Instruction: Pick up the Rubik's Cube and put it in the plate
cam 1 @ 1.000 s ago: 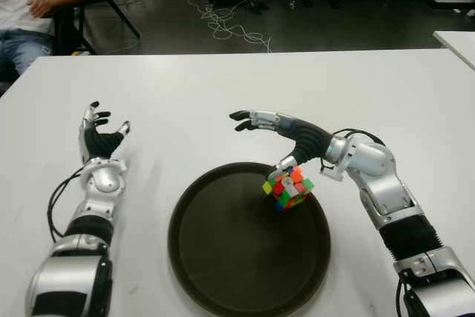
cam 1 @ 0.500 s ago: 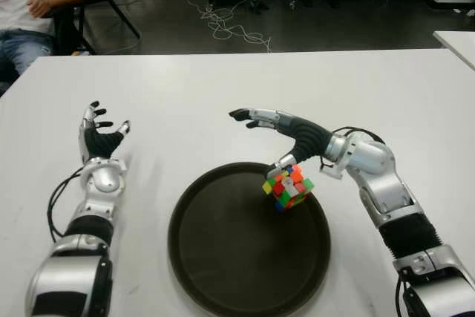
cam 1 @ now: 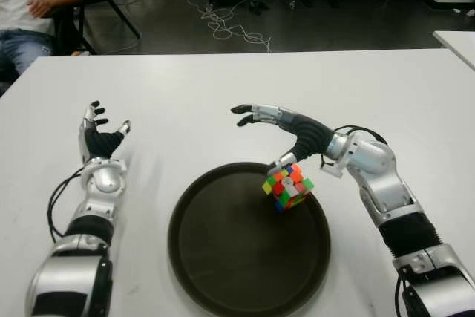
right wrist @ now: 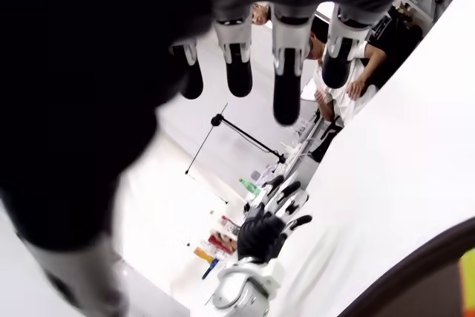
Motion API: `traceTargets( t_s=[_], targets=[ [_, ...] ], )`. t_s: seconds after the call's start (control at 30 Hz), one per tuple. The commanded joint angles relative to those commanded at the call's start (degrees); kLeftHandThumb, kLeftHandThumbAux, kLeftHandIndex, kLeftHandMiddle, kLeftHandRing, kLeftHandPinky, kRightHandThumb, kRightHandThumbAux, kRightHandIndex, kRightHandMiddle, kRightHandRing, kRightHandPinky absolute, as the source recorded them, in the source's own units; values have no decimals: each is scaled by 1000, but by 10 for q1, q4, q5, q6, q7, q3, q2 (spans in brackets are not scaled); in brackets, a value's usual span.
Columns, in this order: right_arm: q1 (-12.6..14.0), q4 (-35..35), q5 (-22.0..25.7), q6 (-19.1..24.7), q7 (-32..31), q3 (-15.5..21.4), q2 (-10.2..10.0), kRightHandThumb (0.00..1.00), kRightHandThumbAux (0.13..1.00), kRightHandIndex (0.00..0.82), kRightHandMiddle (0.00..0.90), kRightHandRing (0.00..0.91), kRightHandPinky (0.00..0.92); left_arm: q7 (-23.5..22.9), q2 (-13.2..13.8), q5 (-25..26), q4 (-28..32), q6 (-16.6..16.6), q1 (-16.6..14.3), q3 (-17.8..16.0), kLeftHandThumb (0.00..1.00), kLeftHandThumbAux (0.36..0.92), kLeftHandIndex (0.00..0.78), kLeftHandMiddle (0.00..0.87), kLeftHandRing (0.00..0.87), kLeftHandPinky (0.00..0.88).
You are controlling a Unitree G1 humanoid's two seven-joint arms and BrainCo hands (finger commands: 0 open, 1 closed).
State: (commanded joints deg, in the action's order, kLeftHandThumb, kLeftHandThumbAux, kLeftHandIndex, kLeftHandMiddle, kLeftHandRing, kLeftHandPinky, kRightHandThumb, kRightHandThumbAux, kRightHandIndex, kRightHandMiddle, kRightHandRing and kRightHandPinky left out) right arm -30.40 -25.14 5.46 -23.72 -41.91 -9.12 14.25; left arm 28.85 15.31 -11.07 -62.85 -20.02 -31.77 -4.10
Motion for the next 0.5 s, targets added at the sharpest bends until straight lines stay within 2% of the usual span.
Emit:
traceTargets(
  t_s=[0.13, 0.17, 0.23, 0.3, 0.4, 0.47, 0.5],
  targets=[
    [-28, -46, 16, -14, -2, 39, 26, 0, 834, 54, 76, 59, 64, -4, -2, 6, 0, -7, 1, -4, 152, 801, 121, 232, 307, 430],
    [-30, -53, 17, -18, -2, 44, 28, 0, 839, 51, 73, 56, 63, -4, -2, 6, 0, -8, 1, -4, 156, 802, 122, 232, 304, 425],
    [-49, -110, 11, -40, 21, 65, 33, 0, 861, 45, 69, 49, 61, -3, -1, 5, 0, -8, 1, -3, 166, 807, 122, 228, 297, 418],
    [-66, -157, 7, -59, 38, 80, 35, 0, 885, 47, 71, 50, 68, -2, -1, 4, 0, -9, 1, -3, 169, 809, 119, 231, 310, 453],
    [-100, -227, -24, -71, 125, 100, 41, 0, 915, 50, 76, 56, 67, 5, 1, -3, -3, -4, 0, 2, 158, 802, 115, 231, 311, 443],
    [-111, -252, -32, -80, 146, 103, 43, 0, 927, 51, 78, 59, 63, 6, 2, -5, -4, -3, -1, 3, 150, 797, 114, 230, 308, 427],
    [-114, -281, -44, -91, 180, 106, 50, 0, 931, 52, 78, 60, 62, 7, 2, -6, -4, -1, -1, 4, 146, 795, 113, 230, 307, 421]
  ],
)
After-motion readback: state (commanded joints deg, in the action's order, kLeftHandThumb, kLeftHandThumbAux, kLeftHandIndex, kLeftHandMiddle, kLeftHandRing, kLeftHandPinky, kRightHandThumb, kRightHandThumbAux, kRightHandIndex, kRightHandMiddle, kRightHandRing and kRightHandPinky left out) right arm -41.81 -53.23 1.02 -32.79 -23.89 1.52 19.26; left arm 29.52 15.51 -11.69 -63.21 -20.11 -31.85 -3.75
